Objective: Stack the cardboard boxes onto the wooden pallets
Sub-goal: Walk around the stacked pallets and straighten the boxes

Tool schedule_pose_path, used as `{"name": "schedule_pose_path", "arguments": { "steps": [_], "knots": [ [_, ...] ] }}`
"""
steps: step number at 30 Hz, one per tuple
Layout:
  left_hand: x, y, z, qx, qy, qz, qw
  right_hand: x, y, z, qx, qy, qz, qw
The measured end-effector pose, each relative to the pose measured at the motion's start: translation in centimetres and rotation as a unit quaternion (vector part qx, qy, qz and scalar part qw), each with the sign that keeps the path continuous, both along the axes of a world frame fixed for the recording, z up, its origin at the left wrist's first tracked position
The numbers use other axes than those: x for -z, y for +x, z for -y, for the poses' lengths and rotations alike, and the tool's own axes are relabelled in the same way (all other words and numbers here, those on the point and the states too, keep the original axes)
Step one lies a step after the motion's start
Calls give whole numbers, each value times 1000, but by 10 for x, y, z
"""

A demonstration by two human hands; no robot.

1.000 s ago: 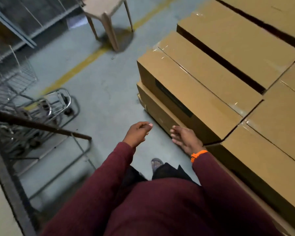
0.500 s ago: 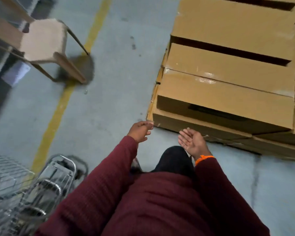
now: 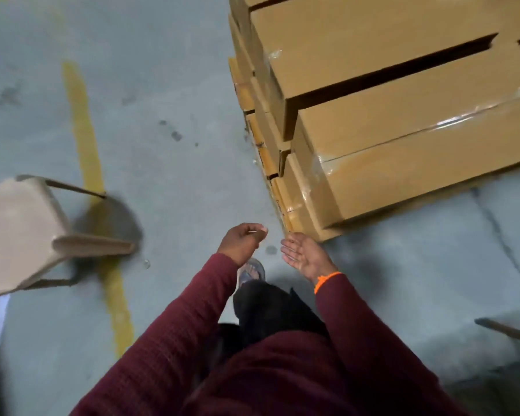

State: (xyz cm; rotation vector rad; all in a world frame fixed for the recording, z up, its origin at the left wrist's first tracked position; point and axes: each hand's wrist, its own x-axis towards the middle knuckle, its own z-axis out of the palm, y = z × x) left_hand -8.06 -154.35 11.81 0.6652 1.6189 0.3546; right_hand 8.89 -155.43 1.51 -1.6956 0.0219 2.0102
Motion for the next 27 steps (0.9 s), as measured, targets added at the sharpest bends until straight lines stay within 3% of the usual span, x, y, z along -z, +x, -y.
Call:
{"name": "schedule_pose_path", "arguments": {
  "steps": [4, 8, 13, 15, 17, 21, 23, 24, 27],
  "knots": [
    [23, -63, -21, 53, -18, 5, 998, 17, -55, 11, 55, -26, 34, 998],
    [59, -99, -47, 99, -94, 22, 990, 44, -91, 26, 182, -75, 70, 978],
    [157, -107, -101, 157, -119, 100, 975, 135, -122, 15, 308, -59, 157, 936],
    [214, -104, -125, 149, -102, 98, 979, 191, -123, 15, 260, -50, 211, 941],
    [269, -98, -146, 131, -92, 95, 982, 249, -117, 21, 103, -31, 348, 931],
    [370, -65, -192, 133, -66, 96, 984, 346, -91, 15, -63, 20, 482, 874],
    [409, -44, -214, 129, -53, 75, 987, 376, -80, 12, -140, 47, 556, 818],
    [425, -35, -222, 115, -51, 70, 990, 386, -78, 9, -146, 74, 582, 797],
    [450, -12, -241, 60, -55, 77, 994, 390, -78, -4, -90, 90, 588, 799]
  ]
}}
